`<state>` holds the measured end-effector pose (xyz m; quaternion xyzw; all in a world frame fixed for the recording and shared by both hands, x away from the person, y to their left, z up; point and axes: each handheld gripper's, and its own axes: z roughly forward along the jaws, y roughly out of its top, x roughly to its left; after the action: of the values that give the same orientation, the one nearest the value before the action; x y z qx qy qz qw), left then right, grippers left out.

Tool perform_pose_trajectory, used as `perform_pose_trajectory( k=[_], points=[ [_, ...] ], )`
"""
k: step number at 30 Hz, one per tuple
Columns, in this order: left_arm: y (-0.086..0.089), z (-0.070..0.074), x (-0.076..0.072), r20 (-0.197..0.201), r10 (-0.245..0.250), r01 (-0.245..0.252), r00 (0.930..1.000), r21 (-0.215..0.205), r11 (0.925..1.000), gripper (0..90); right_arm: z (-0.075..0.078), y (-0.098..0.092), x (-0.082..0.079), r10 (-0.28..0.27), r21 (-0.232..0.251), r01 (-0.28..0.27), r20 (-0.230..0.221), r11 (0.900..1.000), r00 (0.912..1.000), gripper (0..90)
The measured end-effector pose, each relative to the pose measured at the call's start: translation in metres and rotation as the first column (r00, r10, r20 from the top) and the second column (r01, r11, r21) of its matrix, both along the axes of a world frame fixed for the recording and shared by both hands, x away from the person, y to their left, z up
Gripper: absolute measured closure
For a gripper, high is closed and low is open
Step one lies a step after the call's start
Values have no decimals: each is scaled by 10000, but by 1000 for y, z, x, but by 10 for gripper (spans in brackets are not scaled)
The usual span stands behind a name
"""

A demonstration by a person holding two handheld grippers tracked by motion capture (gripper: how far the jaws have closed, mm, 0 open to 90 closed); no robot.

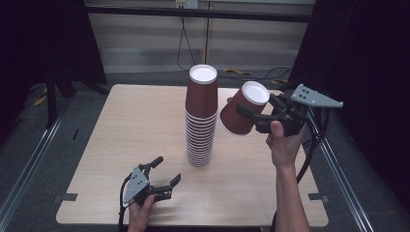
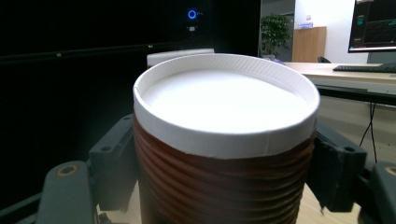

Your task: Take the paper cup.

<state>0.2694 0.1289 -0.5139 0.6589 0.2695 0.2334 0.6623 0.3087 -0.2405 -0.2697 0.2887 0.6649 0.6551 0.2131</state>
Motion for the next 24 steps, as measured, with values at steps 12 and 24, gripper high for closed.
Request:
perform_pose_trajectory(
  k=[12, 24],
  points=[
    [2, 1, 2, 100, -29, 27, 9999, 243, 9997, 153, -30, 5, -8, 102, -143, -109, -494, 9998, 9987, 222],
    [-1, 7, -1, -266, -148, 158, 9995, 350, 9993, 158, -59, 9, -18, 194, -151, -208, -862, 9997, 9961, 222]
  ],
)
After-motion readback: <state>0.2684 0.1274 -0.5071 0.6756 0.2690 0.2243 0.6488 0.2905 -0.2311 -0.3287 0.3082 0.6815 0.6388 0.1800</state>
